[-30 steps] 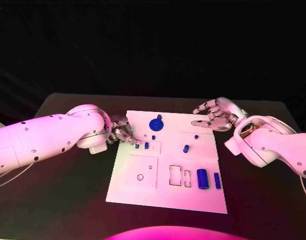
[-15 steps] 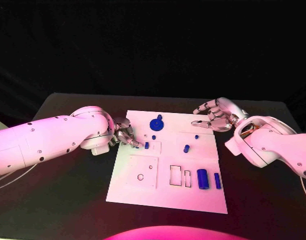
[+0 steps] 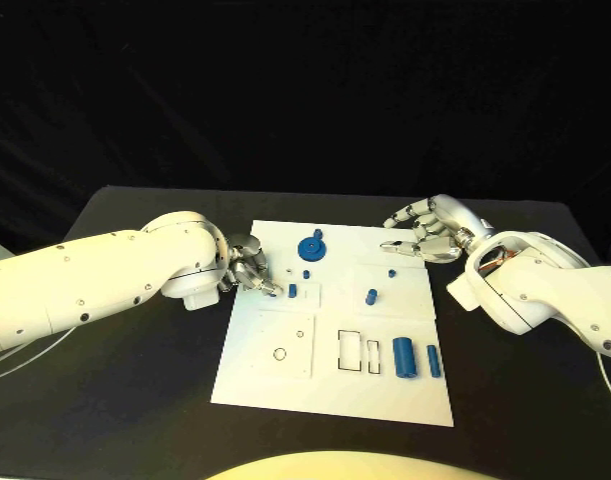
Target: Assemble the parts on the task board
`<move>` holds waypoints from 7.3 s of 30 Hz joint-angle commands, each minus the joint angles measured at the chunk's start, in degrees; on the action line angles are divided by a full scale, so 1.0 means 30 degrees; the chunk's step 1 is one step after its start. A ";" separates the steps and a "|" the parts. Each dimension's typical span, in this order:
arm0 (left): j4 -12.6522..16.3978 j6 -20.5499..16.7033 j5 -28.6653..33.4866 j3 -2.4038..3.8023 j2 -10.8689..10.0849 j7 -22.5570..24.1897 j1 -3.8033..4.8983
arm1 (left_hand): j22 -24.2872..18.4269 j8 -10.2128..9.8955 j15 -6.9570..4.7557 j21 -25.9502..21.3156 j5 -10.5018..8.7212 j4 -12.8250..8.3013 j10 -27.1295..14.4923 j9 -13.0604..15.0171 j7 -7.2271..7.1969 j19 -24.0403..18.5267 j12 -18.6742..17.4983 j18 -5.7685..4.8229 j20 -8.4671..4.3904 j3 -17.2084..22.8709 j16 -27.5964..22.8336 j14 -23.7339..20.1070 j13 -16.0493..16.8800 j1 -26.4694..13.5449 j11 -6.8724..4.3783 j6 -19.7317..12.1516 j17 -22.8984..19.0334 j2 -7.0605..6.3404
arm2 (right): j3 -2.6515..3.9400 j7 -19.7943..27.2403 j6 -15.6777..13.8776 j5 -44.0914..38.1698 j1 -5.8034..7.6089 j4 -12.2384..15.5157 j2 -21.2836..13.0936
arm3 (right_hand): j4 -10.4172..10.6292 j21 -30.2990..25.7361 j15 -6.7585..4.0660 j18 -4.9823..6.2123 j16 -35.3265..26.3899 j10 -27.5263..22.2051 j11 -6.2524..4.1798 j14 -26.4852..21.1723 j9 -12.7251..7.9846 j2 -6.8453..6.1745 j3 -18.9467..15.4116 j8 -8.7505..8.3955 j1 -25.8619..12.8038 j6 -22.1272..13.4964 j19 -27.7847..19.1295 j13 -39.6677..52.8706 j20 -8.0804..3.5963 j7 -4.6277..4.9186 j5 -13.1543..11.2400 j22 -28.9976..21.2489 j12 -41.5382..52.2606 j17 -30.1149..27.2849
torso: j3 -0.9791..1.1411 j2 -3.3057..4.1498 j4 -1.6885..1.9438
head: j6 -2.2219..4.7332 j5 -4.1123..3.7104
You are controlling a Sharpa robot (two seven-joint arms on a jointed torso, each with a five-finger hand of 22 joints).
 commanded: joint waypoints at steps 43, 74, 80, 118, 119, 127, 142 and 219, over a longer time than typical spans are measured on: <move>-0.1891 0.5728 0.4384 0.0389 0.0631 -0.0489 0.1673 | 0.0411 0.2058 -0.0170 0.0196 0.0137 -0.3646 0.0588 0.2742 0.0026 -0.0128 -0.0114 -0.0152 -0.0132 1.0695 0.0395 0.1684 0.0269 -0.0568 -0.0152 -0.0686 0.3862 -0.2418 | 0.0001 0.0085 0.0281 -0.0163 -0.0015 -0.0175 0.0126 | -0.0086 -0.0172 -0.0113 0.0286 -0.0117 -0.0143 -0.0015 0.1336 -0.0005 0.0031 -0.0063 0.0111 -0.0098 -0.0093 0.0341 0.1813 -0.0050 -0.0038 0.0009 0.2907 -0.0160 0.2699 | -0.0006 0.0007 -0.0007 | -0.0025 0.0146; -0.3546 0.5583 -0.0496 -0.0232 0.3090 -0.0519 0.2006 | 0.1157 0.2003 -0.0257 0.0729 0.1598 -0.4587 0.1218 0.3277 -0.0081 0.0453 0.0219 -0.0333 -0.0213 1.1318 0.0671 0.1845 0.0819 -0.1391 -0.0265 -0.0189 0.4435 -0.2822 | 0.0003 0.0207 0.0084 -0.0163 -0.0031 -0.0067 0.0233 | -0.0086 -0.0152 -0.0119 0.0277 -0.0120 -0.0126 -0.0019 0.1345 -0.0012 0.0036 -0.0062 0.0123 -0.0099 -0.0119 0.0364 0.1810 -0.0060 -0.0040 0.0010 0.2919 -0.0147 0.2715 | -0.0039 0.0006 0.0021 | -0.0234 0.0379; -0.3233 0.5640 -0.0709 -0.0291 0.3004 -0.0495 0.1966 | 0.1175 0.1995 -0.0266 0.0744 0.1708 -0.4649 0.1255 0.3305 -0.0093 0.0466 0.0245 -0.0337 -0.0222 1.1330 0.0702 0.1863 0.0866 -0.1418 -0.0276 -0.0157 0.4500 -0.2867 | 0.0003 0.0210 0.0105 -0.0165 -0.0053 -0.0050 0.0227 | -0.0086 -0.0152 -0.0119 0.0277 -0.0120 -0.0126 -0.0019 0.1345 -0.0012 0.0036 -0.0062 0.0123 -0.0099 -0.0119 0.0364 0.1810 -0.0060 -0.0040 0.0010 0.2919 -0.0147 0.2715 | -0.0019 0.0003 0.0018 | -0.0234 0.0446; -0.3009 0.6470 -0.0860 -0.0501 0.2791 -0.0816 0.1617 | 0.1118 0.1972 -0.0273 0.0708 0.1839 -0.4714 0.1321 0.3338 -0.0101 0.0409 0.0302 -0.0319 -0.0233 1.1341 0.0725 0.1877 0.0971 -0.1470 -0.0286 -0.0111 0.4549 -0.2911 | 0.0003 0.0196 0.0143 -0.0209 -0.0089 -0.0101 0.0259 | -0.0086 -0.0152 -0.0119 0.0277 -0.0120 -0.0126 -0.0019 0.1345 -0.0012 0.0036 -0.0062 0.0123 -0.0099 -0.0119 0.0364 0.1810 -0.0060 -0.0040 0.0010 0.2919 -0.0147 0.2715 | -0.0010 -0.0001 0.0015 | -0.0406 0.0486; -0.2996 0.6481 -0.0857 -0.0504 0.2779 -0.0828 0.1614 | 0.1118 0.1972 -0.0273 0.0708 0.1839 -0.4714 0.1321 0.3338 -0.0101 0.0409 0.0302 -0.0319 -0.0233 1.1341 0.0725 0.1877 0.0971 -0.1470 -0.0286 -0.0111 0.4549 -0.2911 | 0.0003 0.0195 0.0146 -0.0210 -0.0090 -0.0106 0.0263 | -0.0086 -0.0152 -0.0119 0.0277 -0.0120 -0.0126 -0.0019 0.1345 -0.0012 0.0036 -0.0062 0.0123 -0.0099 -0.0119 0.0364 0.1810 -0.0060 -0.0040 0.0010 0.2919 -0.0147 0.2715 | -0.0015 -0.0002 0.0020 | -0.0421 0.0462; -0.2923 0.6540 -0.0797 -0.0519 0.2722 -0.0870 0.1597 | 0.1118 0.1972 -0.0273 0.0708 0.1839 -0.4714 0.1321 0.3338 -0.0101 0.0409 0.0302 -0.0319 -0.0233 1.1341 0.0725 0.1877 0.0971 -0.1470 -0.0286 -0.0111 0.4549 -0.2911 | 0.0003 0.0197 0.0149 -0.0214 -0.0096 -0.0127 0.0290 | -0.0086 -0.0152 -0.0119 0.0277 -0.0120 -0.0126 -0.0019 0.1345 -0.0012 0.0036 -0.0062 0.0123 -0.0099 -0.0119 0.0364 0.1810 -0.0060 -0.0040 0.0010 0.2919 -0.0147 0.2715 | -0.0004 -0.0001 0.0015 | -0.0448 0.0474; -0.3075 0.6397 -0.0667 -0.0552 0.2847 -0.0879 0.1581 | 0.1124 0.1960 -0.0274 0.0712 0.1871 -0.4735 0.1333 0.3349 -0.0104 0.0411 0.0306 -0.0321 -0.0236 1.1344 0.0732 0.1881 0.0983 -0.1493 -0.0286 -0.0093 0.4563 -0.2920 | 0.0003 0.0194 0.0169 -0.0220 -0.0099 -0.0116 0.0296 | -0.0092 -0.0144 -0.0131 0.0269 -0.0116 -0.0096 -0.0028 0.1365 -0.0019 0.0057 -0.0047 0.0161 -0.0079 -0.0140 0.0396 0.1805 -0.0076 -0.0047 0.0009 0.2927 -0.0123 0.2750 | -0.0001 0.0000 0.0005 | -0.0490 0.0444; -0.3840 0.6349 0.0273 -0.1072 0.3489 -0.1607 0.1550 | 0.1299 0.0937 -0.0528 0.0666 0.1597 -0.1508 0.2038 0.3747 -0.0621 0.0598 0.0940 -0.0384 -0.0416 0.5901 0.0848 0.1954 0.2451 -0.5838 -0.0619 0.1118 0.4814 -0.2908 | 0.0003 0.0221 0.0101 -0.0418 -0.0100 0.0044 0.0177 | -0.0101 -0.0223 -0.0147 0.0281 -0.0164 -0.0109 -0.0041 0.1355 -0.0023 0.0047 -0.0034 0.0209 -0.0038 -0.0139 0.0389 0.1757 -0.0094 -0.0058 0.0005 0.2886 -0.0157 0.2688 | -0.0007 -0.0004 0.0009 | -0.0616 0.0353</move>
